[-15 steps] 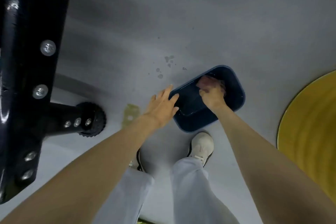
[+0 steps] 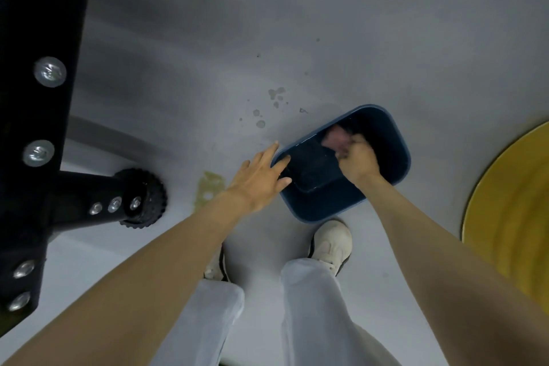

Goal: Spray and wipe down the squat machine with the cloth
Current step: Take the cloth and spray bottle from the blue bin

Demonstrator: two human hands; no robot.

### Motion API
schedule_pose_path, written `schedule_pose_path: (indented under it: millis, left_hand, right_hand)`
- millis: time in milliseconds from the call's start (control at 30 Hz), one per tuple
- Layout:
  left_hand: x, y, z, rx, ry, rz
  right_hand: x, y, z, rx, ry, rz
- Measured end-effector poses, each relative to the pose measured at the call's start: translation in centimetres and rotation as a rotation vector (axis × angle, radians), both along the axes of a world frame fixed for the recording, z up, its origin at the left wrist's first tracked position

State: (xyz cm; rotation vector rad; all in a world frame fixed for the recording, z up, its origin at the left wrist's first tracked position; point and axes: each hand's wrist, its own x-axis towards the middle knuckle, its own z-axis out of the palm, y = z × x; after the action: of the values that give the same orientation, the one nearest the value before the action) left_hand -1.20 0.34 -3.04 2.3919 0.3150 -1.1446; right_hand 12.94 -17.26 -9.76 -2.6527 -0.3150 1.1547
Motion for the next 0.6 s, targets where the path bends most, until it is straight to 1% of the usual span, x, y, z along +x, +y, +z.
schedule_pose_path:
  millis: [67, 133, 200, 233, 267, 300, 367, 433, 567, 600]
  left_hand:
    - [-0.3, -0.3, 1.3, 0.023, -0.044, -0.006]
    - [-0.1, -0.7, 3.4, 0.081, -0.096, -0.012]
    - [0.4, -1.3, 6.2, 0.123, -0.124, 0.000]
    - [0.4, -1.6, 7.4, 0.116, -0.115, 0.014]
    - [1.0, -1.8, 10.0, 0.100, -0.111, 0.030]
    - [1.1, -2.1, 11.0, 0.069, -0.095, 0.047]
    - [1.9, -2.6, 14.0, -0.016, -0.075, 0.144]
    - [2.7, -2.9, 17.0, -0.126, -0.062, 0.301]
    - [3.8, -2.7, 22.3, -0.302, -0.045, 0.611]
    - [3.6, -2.5, 23.5, -0.346, -0.039, 0.683]
  right_hand:
    - [-0.8, -0.4, 2.7, 0.118, 0.001, -0.226]
    - [-1.5, -0.2, 6.4, 0.208, 0.070, -0.520]
    - [-2.7, -0.2, 10.4, 0.323, 0.259, -0.969]
    - [-3.5, -0.2, 12.0, 0.384, 0.368, -1.146]
    - [-3.7, -0.1, 14.7, 0.443, 0.440, -1.256]
    - [-4.4, 0.0, 15.8, 0.484, 0.497, -1.329]
    - [-5.1, 0.3, 19.0, 0.522, 0.561, -1.364]
    - [-5.4, 1.0, 22.5, 0.559, 0.594, -1.394]
    - [-5.4, 2.7, 27.5, 0.684, 0.765, -1.496]
    - [-5.6, 3.3, 28.5, 0.705, 0.792, -1.487]
